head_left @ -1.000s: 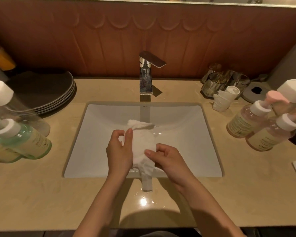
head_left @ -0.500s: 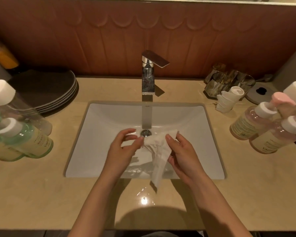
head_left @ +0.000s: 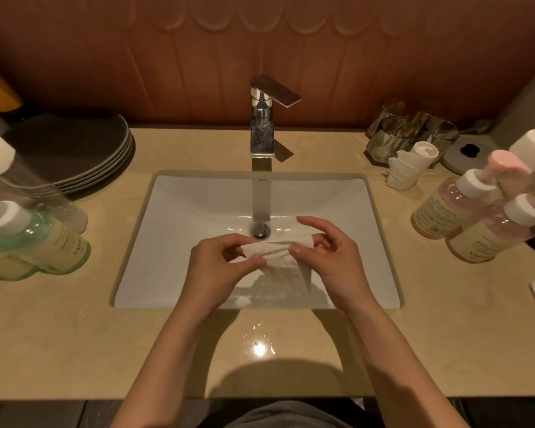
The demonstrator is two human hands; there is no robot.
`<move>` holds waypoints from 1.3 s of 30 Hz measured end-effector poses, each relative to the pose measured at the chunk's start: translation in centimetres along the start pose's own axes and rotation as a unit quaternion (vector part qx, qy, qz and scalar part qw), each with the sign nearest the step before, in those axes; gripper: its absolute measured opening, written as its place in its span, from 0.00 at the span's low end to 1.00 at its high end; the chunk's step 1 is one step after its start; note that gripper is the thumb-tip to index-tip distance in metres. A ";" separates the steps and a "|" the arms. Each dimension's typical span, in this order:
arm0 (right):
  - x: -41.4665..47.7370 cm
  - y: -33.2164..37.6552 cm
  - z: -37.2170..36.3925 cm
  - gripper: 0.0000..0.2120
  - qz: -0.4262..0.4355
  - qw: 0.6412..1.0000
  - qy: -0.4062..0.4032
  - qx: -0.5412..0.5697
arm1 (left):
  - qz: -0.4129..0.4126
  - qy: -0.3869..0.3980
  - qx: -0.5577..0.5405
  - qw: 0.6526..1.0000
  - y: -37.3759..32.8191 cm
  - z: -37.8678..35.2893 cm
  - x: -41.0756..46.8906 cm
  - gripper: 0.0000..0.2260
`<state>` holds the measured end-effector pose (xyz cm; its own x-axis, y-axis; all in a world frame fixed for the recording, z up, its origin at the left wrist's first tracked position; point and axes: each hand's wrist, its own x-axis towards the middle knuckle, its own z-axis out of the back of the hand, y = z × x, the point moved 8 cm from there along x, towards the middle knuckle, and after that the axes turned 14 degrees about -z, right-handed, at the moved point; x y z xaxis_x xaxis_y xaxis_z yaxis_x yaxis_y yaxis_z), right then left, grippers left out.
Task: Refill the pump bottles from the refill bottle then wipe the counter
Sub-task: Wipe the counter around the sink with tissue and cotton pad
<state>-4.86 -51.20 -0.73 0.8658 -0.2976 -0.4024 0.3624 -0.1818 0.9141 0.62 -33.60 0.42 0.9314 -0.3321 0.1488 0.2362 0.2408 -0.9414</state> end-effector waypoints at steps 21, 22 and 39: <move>0.4 0.4 -8.5 0.02 0.018 0.991 0.045 -0.127 | 0.013 -0.173 -0.048 0.984 0.2 5.8 -2.7 0.06; 0.4 0.4 -9.1 0.02 0.024 0.992 0.032 -0.124 | 0.024 -0.183 -0.062 0.981 0.5 6.3 -2.9 0.06; -1.8 -4.0 -19.3 0.15 -0.136 0.985 0.102 -0.021 | 0.137 -0.203 -0.204 0.948 5.3 12.2 -8.2 0.14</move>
<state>-1.18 -31.86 -2.69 0.7850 -0.0482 -0.6176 0.6000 -0.1889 0.7774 -2.34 -18.50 -2.12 0.9917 0.0910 -0.0911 -0.0785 -0.1337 -0.9879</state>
